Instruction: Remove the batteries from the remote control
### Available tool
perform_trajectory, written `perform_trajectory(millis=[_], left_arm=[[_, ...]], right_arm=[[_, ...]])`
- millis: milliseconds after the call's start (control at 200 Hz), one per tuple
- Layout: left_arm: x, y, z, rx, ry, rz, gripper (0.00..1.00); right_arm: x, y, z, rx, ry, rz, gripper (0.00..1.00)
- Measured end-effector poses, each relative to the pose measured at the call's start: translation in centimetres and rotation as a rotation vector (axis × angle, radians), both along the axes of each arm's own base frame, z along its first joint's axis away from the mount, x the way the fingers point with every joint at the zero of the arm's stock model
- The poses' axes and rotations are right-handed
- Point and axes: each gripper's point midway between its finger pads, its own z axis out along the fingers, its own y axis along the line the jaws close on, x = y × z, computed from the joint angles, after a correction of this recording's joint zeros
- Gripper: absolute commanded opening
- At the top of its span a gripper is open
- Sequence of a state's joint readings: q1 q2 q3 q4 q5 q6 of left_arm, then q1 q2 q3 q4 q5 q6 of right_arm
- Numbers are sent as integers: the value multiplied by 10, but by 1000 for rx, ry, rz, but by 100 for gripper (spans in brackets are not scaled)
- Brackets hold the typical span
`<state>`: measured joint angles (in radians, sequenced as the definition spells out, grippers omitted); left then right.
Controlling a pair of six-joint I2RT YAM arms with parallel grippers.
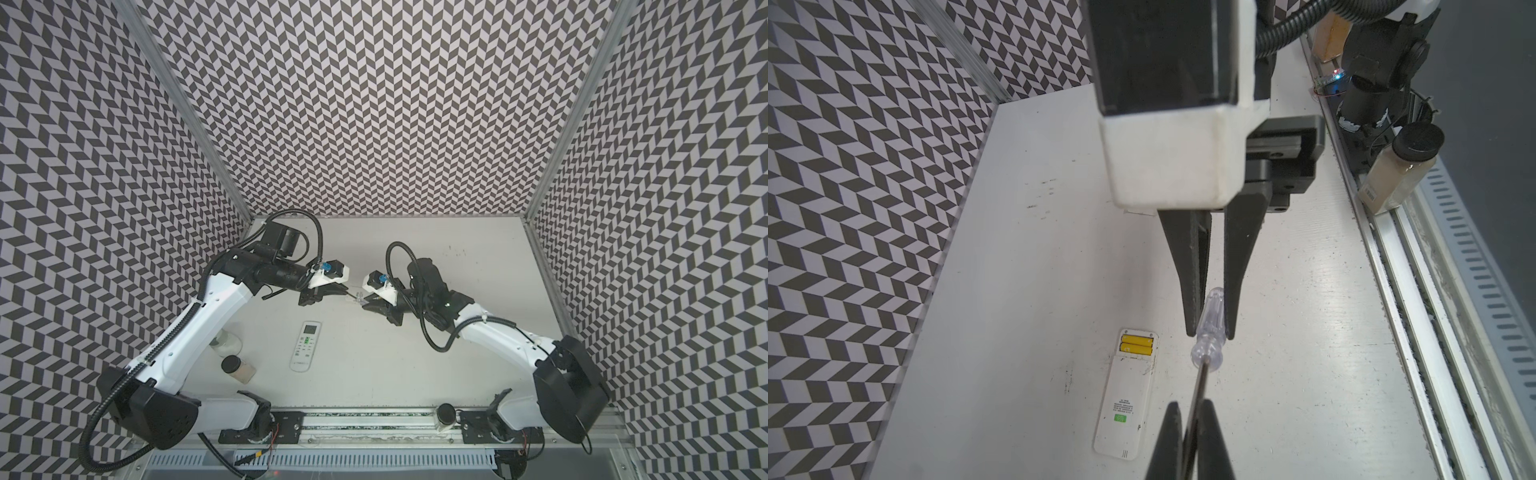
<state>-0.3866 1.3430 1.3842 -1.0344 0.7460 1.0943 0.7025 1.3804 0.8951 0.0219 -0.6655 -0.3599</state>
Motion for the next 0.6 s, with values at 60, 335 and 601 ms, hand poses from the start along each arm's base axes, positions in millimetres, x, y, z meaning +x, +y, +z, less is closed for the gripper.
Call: perform_trajectory(millis=[60,335,601], left_arm=[[0,0,0,-2,10,8,0],[26,-3,7,-49,53,129,0],[52,-4,36,-215,139,265,0]], right_arm=[[1,0,0,-1,0,-8,28],[10,-28,20,86,-2,-157,49],[30,-72,46,211,-23,-400,64]])
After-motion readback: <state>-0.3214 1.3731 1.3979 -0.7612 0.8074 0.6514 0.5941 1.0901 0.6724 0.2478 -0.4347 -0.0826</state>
